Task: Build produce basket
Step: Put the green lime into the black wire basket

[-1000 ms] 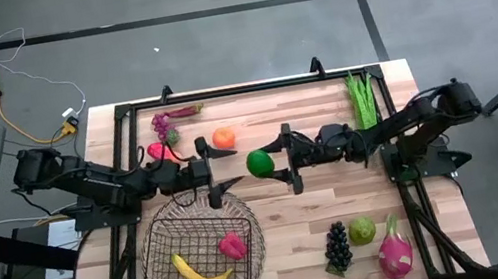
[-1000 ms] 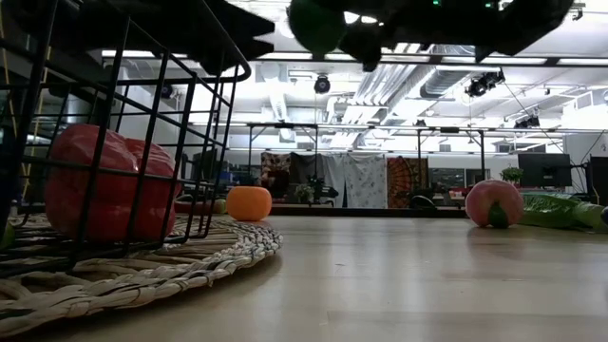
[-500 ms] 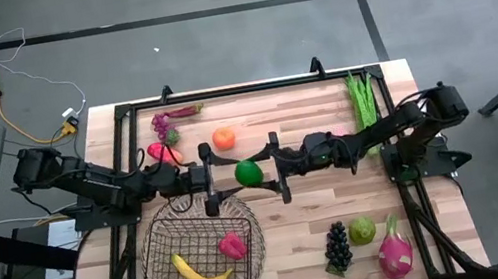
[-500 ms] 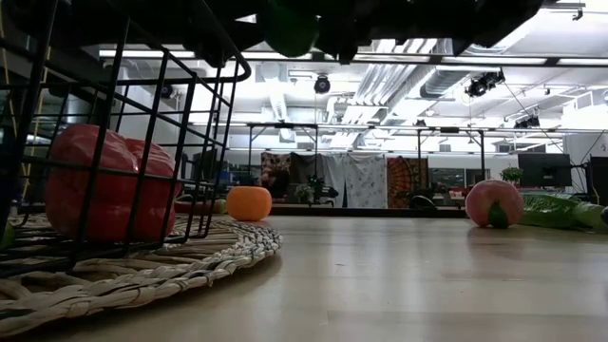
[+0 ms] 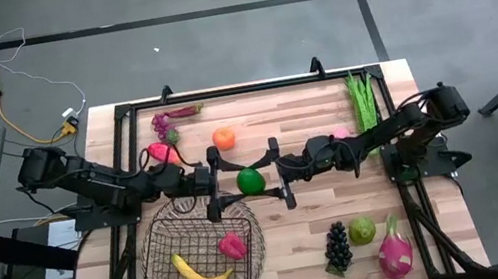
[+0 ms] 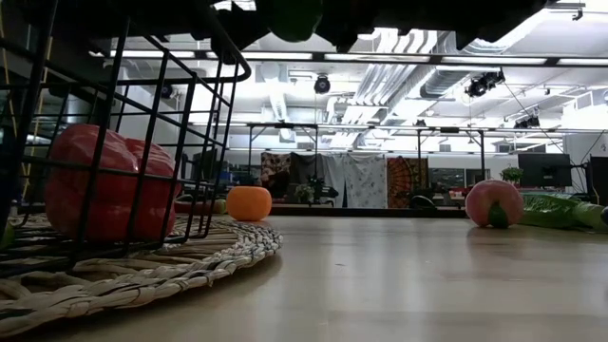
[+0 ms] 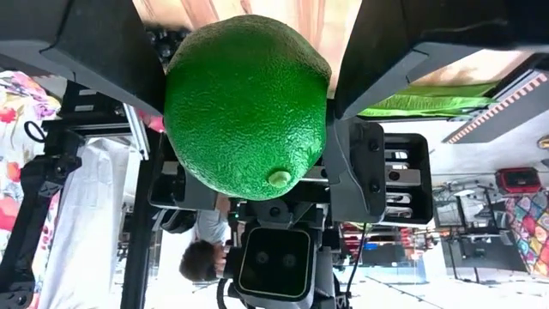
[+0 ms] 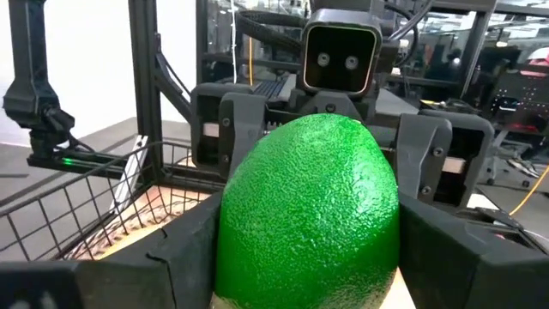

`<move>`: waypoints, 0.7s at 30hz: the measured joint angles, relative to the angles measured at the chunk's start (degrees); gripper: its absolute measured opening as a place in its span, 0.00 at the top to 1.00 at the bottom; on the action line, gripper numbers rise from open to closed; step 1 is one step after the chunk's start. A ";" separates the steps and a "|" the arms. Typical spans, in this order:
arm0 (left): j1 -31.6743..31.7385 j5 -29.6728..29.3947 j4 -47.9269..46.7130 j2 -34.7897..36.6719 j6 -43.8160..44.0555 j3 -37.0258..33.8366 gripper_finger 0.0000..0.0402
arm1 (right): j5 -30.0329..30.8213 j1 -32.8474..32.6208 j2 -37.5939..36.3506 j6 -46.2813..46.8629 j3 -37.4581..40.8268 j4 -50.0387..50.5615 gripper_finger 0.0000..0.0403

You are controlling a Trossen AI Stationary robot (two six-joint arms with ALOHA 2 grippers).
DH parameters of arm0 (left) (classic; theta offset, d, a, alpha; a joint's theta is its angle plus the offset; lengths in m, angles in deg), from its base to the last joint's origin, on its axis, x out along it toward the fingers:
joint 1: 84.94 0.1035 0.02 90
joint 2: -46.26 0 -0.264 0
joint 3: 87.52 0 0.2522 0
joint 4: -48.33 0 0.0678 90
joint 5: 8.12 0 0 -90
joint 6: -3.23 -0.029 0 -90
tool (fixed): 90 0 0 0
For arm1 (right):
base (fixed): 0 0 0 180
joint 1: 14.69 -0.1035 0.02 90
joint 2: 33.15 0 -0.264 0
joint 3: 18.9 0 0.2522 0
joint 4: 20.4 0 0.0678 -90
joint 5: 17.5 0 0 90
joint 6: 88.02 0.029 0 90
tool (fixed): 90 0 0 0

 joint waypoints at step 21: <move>0.09 0.41 0.79 -0.13 -0.03 0.01 0.37 | 0.50 0.13 0.00 -1.35 0.00 -0.23 0.27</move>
